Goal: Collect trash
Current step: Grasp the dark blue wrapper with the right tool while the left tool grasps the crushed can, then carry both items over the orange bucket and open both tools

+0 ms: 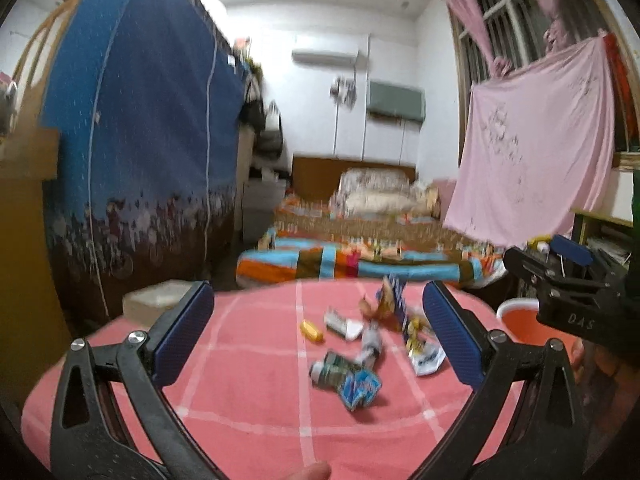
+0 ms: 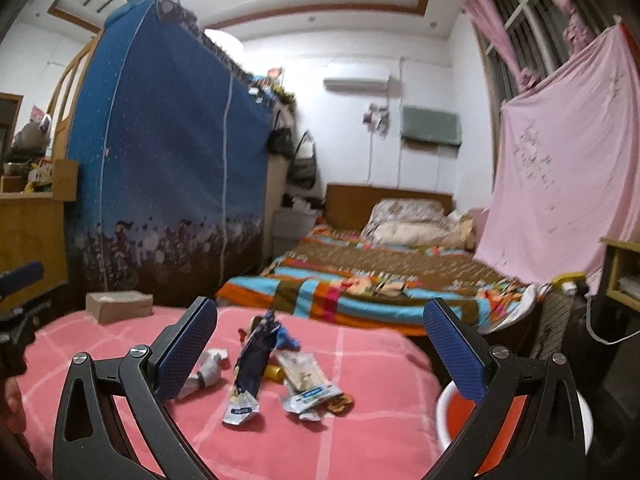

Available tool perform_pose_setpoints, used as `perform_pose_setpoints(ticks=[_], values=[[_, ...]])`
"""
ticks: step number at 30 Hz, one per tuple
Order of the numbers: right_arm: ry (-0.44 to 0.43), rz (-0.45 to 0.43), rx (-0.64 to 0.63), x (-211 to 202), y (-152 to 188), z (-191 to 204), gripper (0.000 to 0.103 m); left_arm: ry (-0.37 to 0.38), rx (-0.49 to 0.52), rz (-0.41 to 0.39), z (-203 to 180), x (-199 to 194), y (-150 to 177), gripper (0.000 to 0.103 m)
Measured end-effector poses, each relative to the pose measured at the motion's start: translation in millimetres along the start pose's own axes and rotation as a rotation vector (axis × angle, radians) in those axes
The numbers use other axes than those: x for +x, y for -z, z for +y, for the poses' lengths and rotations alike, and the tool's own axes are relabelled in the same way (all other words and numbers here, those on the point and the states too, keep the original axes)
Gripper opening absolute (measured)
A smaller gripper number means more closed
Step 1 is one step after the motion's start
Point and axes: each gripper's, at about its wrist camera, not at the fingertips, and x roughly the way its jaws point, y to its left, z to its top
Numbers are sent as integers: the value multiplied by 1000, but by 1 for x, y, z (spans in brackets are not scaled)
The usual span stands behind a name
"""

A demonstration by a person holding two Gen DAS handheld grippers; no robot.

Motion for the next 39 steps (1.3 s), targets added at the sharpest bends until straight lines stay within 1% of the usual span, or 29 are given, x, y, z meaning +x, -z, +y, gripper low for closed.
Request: perform_pose_setpoints(ticks=[2, 3, 4, 6, 7, 8, 9, 10, 11, 12, 15, 16, 18, 22, 26, 27, 28, 30, 34, 39], values=[[-40, 47, 5, 11, 3, 1, 96, 2, 1, 59, -1, 9, 5, 89], [-53, 71, 6, 15, 4, 2, 89, 6, 1, 102, -1, 16, 8, 86], [-64, 104, 3, 22, 6, 3, 81, 9, 1, 122, -3, 19, 10, 83], [-97, 167, 5, 34, 9, 6, 76, 27, -6, 173, -4, 27, 12, 71], [-118, 207, 11, 40, 13, 8, 72, 37, -13, 204, -4, 31, 13, 69], [-146, 270, 14, 49, 17, 10, 69, 48, -22, 235, -4, 35, 17, 64], [-162, 313, 15, 55, 21, 11, 62, 63, -37, 280, -4, 41, 20, 59], [-180, 361, 20, 62, 25, 12, 55, 69, -43, 304, -5, 44, 24, 57], [-206, 411, 34, 70, 31, 13, 52, 77, -50, 330, -5, 47, 26, 54], [-229, 440, 49, 73, 34, 12, 50, 94, -58, 368, -7, 52, 31, 50], [-282, 487, 86, 80, 38, 8, 49, 129, -66, 441, -12, 62, 39, 40], [-293, 492, 92, 82, 39, 7, 49, 132, -65, 456, -14, 63, 41, 38], [-315, 512, 97, 85, 41, 8, 48, 131, -62, 490, -18, 69, 45, 29], [-342, 556, 76, 96, 48, 15, 37, 150, -78, 516, -14, 75, 43, 23], [-371, 620, 73, 108, 56, 20, 32, 166, -78, 522, -15, 74, 43, 12], [-371, 626, 73, 109, 57, 20, 26, 175, -84, 523, -15, 73, 43, 9], [-372, 627, 75, 109, 57, 20, 17, 177, -85, 521, -15, 73, 43, 8], [-380, 615, 87, 106, 56, 18, 16, 182, -80, 508, -15, 70, 41, 0], [-382, 575, 96, 99, 52, 15, 14, 171, -43, 478, -18, 63, 39, 0], [-389, 481, 92, 82, 44, 13, 14, 172, -71, 452, -11, 57, 39, 0]])
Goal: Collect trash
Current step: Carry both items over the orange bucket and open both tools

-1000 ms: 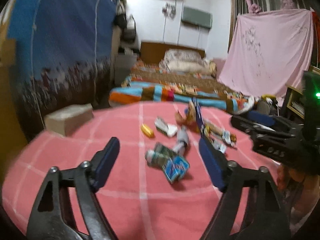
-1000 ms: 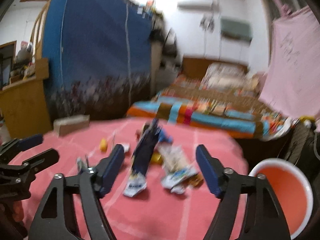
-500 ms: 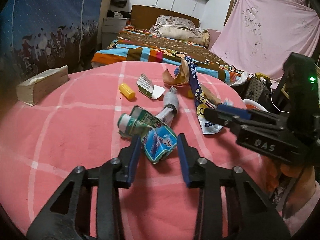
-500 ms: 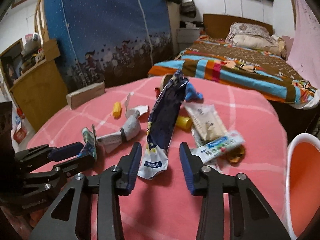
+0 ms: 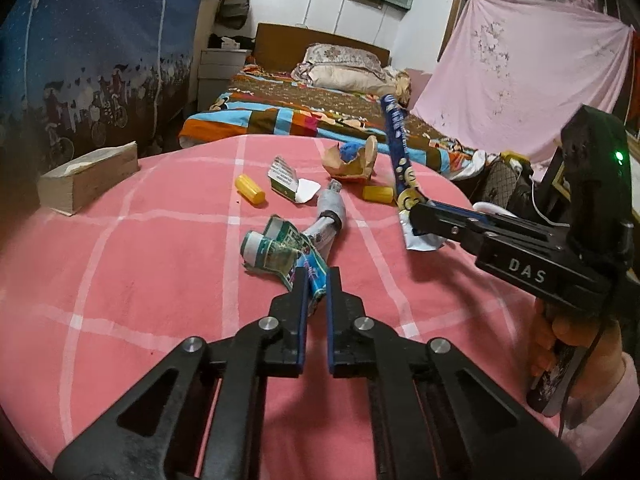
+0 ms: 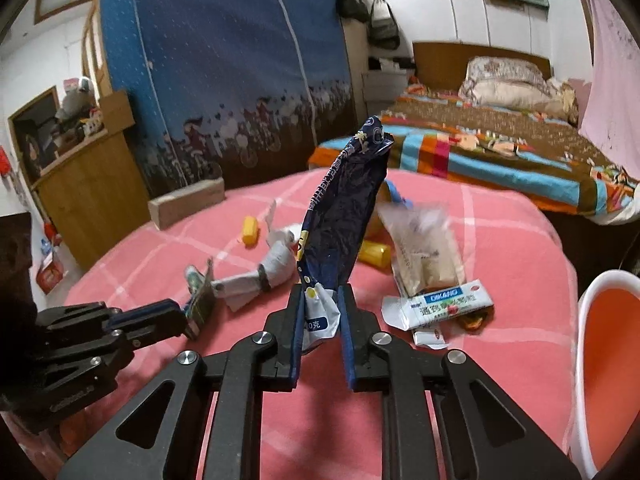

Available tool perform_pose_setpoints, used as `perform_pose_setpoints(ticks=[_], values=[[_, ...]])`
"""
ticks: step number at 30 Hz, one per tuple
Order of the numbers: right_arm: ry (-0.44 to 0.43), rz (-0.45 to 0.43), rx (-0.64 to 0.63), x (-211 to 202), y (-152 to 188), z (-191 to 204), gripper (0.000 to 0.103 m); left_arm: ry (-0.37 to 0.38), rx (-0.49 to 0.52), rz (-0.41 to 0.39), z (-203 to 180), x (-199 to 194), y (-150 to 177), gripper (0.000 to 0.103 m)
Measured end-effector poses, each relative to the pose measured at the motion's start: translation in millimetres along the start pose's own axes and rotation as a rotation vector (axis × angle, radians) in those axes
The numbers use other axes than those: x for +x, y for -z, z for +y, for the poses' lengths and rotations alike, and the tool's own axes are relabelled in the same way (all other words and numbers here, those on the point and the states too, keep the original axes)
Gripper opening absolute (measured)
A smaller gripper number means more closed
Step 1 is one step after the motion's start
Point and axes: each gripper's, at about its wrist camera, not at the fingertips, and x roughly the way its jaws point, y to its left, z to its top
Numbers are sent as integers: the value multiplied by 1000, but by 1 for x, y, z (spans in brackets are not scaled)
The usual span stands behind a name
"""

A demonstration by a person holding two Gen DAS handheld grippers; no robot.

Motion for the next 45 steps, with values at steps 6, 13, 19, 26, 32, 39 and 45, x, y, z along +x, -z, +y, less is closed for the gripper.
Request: perform_pose_setpoints(ticks=[6, 13, 19, 26, 32, 39, 45], values=[[-26, -90, -53, -17, 0, 11, 14, -9, 27, -102, -6, -21, 2, 0], [28, -266, -61, -53, 4, 9, 14, 39, 88, -235, -34, -37, -18, 0], [172, -402, -40, -92, 3, -18, 14, 137, 196, -339, -76, -37, -39, 0], [329, -480, 57, -127, 9, -65, 14, 270, 272, -370, -127, -19, -56, 0], [457, -482, 144, -145, 20, -98, 14, 397, 268, -288, -165, 12, -60, 0], [575, -401, 252, -153, 42, -138, 14, 475, 259, -145, -201, 52, -60, 0], [630, -292, 343, -151, 56, -162, 14, 496, 261, -56, -223, 77, -54, 0]])
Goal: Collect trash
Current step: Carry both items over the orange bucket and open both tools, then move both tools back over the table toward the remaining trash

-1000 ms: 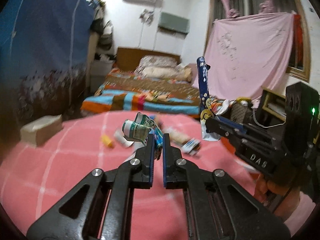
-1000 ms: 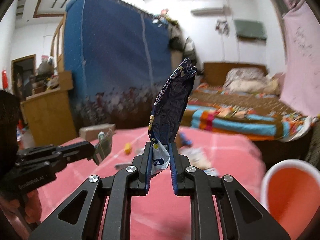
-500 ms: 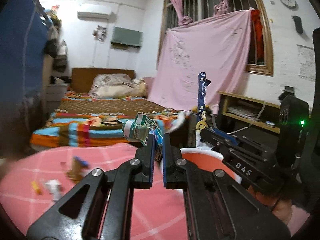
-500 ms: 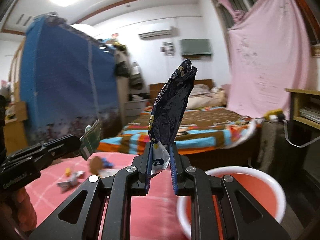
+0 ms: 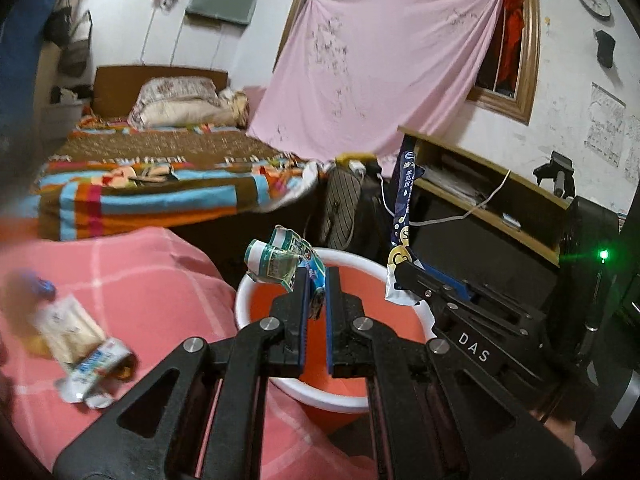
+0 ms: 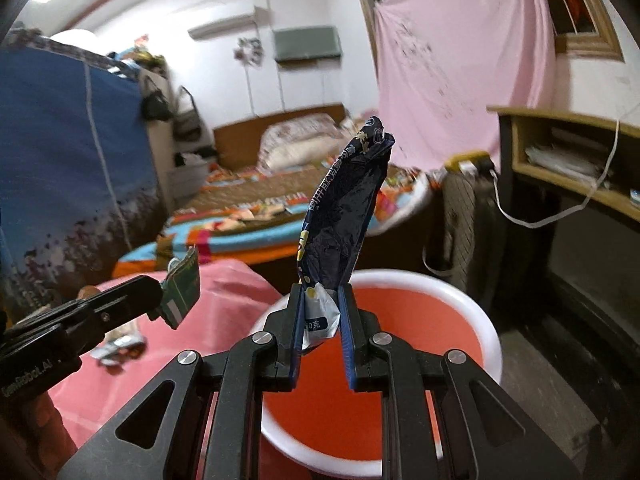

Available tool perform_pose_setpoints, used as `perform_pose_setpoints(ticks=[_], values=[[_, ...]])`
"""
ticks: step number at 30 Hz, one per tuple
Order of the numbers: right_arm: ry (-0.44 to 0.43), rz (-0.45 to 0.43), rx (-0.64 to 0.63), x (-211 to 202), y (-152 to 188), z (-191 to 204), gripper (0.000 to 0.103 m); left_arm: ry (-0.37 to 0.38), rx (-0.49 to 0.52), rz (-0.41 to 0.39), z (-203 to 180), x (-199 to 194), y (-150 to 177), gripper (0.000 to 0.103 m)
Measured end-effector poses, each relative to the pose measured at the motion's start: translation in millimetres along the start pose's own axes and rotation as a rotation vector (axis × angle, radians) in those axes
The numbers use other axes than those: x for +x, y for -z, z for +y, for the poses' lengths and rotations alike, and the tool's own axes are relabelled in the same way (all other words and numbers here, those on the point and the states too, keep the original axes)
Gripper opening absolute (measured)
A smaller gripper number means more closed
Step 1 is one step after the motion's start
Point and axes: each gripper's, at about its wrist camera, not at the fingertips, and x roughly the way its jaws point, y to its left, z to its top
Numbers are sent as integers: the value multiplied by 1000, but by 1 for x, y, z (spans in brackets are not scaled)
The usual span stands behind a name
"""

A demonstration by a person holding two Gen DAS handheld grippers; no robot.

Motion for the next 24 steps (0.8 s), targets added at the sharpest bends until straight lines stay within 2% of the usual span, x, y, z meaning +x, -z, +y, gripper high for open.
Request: perform_pose_setpoints(ticks=[7, 15, 16, 18, 24], values=[[22, 73, 23, 4, 7, -12, 16, 36, -42, 98, -5, 31, 4, 0], [27, 125, 40, 14, 6, -16, 16, 46, -75, 178, -7, 43, 9, 1], [27, 129, 42, 16, 6, -16, 16, 43, -74, 179, -7, 42, 10, 4], [30, 139, 51, 15, 7, -18, 16, 45, -82, 175, -7, 40, 10, 16], [30, 148, 75, 19, 5, -25, 22, 24, -106, 147, -1, 30, 9, 23]])
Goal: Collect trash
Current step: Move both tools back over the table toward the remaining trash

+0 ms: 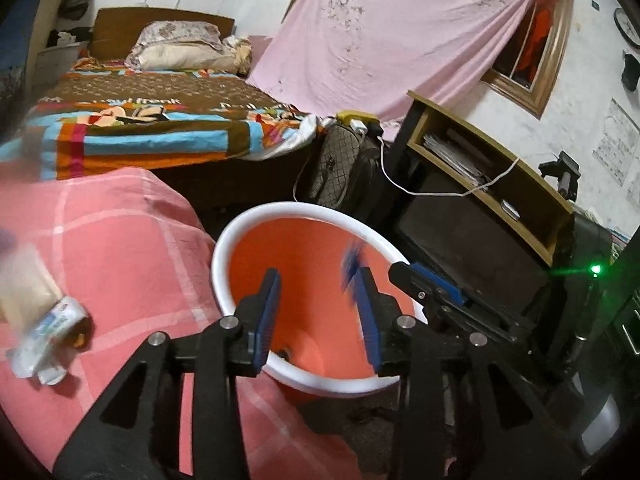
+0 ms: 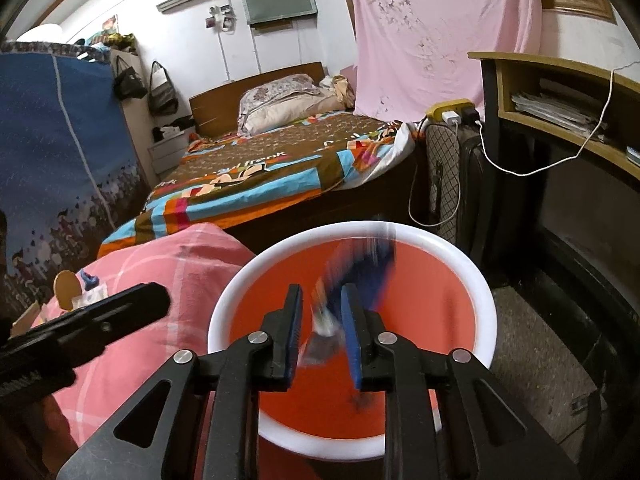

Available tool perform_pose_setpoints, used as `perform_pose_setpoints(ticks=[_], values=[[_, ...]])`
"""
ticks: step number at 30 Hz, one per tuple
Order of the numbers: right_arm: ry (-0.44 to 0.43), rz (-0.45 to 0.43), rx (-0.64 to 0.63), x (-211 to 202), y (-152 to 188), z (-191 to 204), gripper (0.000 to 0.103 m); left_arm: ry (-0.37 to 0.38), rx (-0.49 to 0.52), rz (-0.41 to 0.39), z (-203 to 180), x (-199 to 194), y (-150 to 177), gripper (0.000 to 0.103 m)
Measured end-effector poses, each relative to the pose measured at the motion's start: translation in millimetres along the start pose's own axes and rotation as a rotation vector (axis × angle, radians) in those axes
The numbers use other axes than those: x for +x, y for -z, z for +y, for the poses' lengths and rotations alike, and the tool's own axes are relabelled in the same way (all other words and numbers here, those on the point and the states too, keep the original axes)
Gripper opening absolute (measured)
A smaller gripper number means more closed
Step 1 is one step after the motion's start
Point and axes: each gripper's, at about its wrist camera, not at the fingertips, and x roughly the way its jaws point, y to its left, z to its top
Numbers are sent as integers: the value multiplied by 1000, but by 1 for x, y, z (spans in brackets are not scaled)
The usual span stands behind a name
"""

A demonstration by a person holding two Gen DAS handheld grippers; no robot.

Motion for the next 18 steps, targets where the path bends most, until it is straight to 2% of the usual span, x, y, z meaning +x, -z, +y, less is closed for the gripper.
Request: perform_pose_setpoints(ticks=[3, 6, 9, 11, 12, 13, 14, 18], values=[[-11, -18, 5, -3, -1, 3, 32, -40, 7, -47, 6, -16, 0, 27], [-28, -56, 0, -9, -3, 9, 36, -87, 10, -98, 13, -34, 2, 33], [-62, -124, -3, -18, -6, 20, 48, -139, 6, -154, 23, -54, 4, 41], [-89, -174, -8, -25, -8, 29, 51, -183, -5, -197, 31, -69, 5, 47], [-101, -200, -17, -28, -9, 35, 59, -211, -14, -226, 37, -80, 7, 51], [-110, -219, -22, -30, -10, 40, 74, -230, -21, -245, 41, -87, 8, 53], [-125, -246, -28, -34, -11, 46, 80, -257, -31, -268, 47, -96, 9, 58], [-186, -333, -61, -44, -11, 71, 89, -333, -66, -340, 67, -124, 13, 71]])
